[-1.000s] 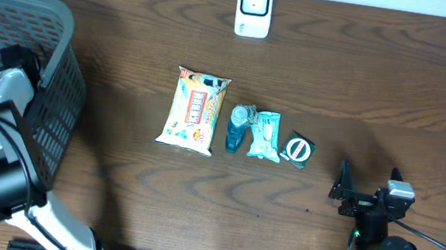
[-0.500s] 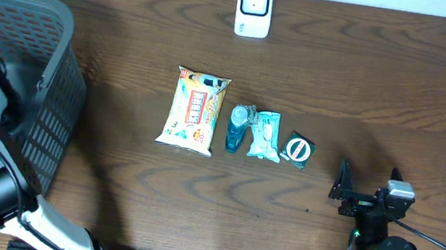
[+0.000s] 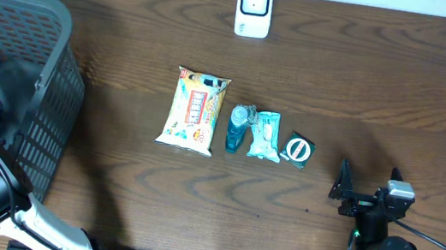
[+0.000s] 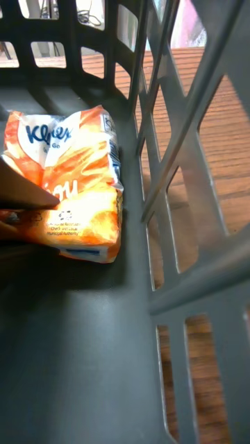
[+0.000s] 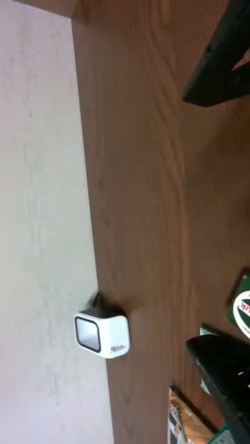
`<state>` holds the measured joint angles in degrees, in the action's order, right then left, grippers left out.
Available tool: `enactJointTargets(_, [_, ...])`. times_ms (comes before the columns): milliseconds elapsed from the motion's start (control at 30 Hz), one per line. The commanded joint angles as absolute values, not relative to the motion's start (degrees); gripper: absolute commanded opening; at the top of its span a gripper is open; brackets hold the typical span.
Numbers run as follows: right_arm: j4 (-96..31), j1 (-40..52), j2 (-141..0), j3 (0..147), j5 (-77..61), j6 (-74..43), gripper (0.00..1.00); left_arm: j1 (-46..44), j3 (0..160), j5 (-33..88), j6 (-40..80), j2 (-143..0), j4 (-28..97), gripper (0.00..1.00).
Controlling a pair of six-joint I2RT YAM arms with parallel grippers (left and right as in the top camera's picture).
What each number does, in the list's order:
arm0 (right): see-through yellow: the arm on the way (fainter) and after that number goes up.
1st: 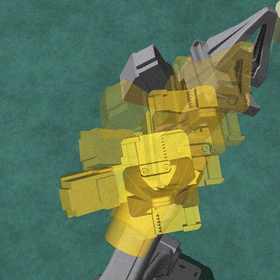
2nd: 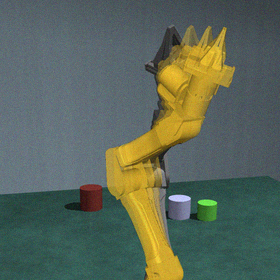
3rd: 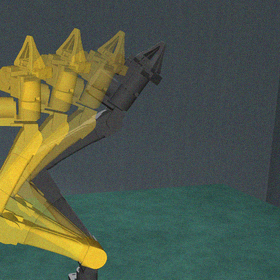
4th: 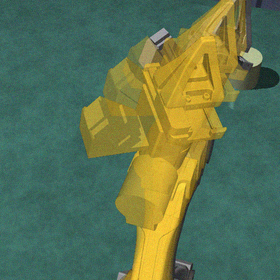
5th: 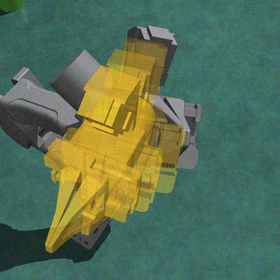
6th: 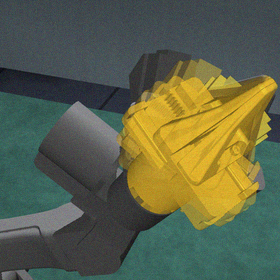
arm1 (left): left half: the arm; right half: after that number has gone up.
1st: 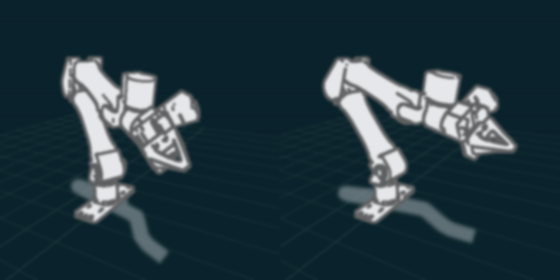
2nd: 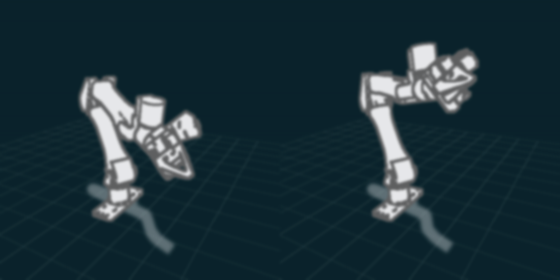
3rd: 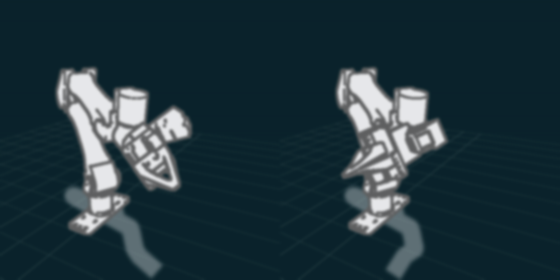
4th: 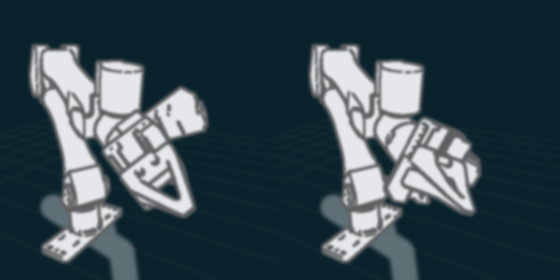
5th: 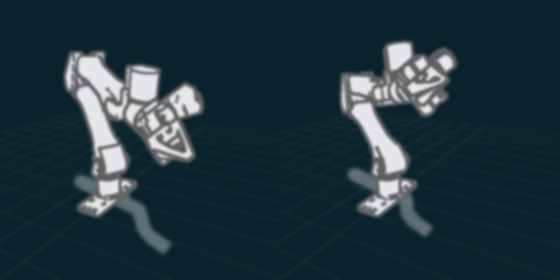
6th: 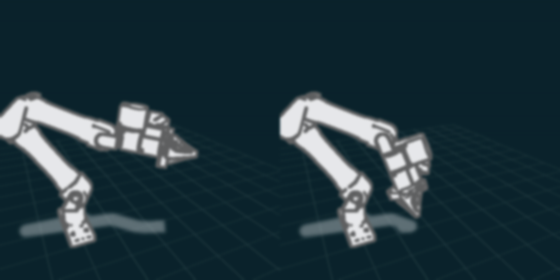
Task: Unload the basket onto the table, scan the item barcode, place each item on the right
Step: 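Reach into the basket and grasp the small orange-white box, then carry the orange box out and drop it below the wipes pack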
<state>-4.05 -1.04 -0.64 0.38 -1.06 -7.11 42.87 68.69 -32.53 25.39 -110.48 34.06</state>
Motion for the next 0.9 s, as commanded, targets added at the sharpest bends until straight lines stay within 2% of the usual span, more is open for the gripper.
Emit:
enactJointTargets(0, [-4.3,0.1,-0.4,0.3,-0.8,-6.6,0.99,43.6,68.5,-29.5,25.6,-112.7,34.6,0.07])
enactJointTargets(233, [-4.3,0.1,-0.4,0.3,-0.8,-6.6,0.99,41.3,70.6,-29.5,25.4,-107.5,36.1,0.08])
enactJointTargets(500, [-4.3,0.1,-0.4,0.3,-0.8,-6.6,0.99,33.1,71.7,-28.9,25.4,-91.2,31.7,0.07])
enactJointTargets(733, [-4.3,0.1,-0.4,0.3,-0.8,-6.6,0.99,20.4,71.7,-28.9,23.3,-75.4,28.7,0.07])
enactJointTargets(867, [-4.3,0.1,-0.4,0.3,-0.8,-6.6,0.99,8.5,71.7,-23.2,14.7,-66.7,27.0,0.08])
